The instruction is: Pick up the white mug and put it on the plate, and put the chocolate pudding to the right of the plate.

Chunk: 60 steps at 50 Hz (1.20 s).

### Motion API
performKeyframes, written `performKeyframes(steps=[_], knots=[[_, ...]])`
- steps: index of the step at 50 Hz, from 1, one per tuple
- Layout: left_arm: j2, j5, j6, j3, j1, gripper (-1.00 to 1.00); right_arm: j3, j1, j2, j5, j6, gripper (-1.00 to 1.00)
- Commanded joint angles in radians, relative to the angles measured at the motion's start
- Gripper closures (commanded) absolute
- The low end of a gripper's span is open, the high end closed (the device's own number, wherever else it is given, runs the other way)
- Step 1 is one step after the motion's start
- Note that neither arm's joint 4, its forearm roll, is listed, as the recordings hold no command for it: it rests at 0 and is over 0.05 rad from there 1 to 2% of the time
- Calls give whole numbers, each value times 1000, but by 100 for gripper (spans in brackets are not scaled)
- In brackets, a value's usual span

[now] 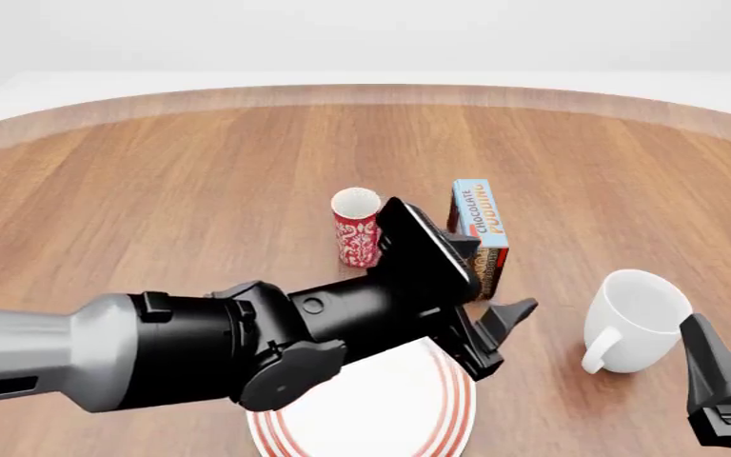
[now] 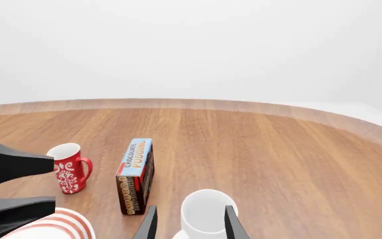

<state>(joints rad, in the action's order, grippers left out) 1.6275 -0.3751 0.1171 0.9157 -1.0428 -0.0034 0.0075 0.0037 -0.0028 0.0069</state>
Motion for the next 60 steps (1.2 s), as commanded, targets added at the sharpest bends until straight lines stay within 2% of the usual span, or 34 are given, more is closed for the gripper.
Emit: performKeyframes(steps=[1, 60], knots=[[40, 19, -24, 39, -16, -100, 0, 1, 0, 0, 1, -100], [242, 124, -95, 278, -54, -100, -2, 1, -3, 5, 8, -100]])
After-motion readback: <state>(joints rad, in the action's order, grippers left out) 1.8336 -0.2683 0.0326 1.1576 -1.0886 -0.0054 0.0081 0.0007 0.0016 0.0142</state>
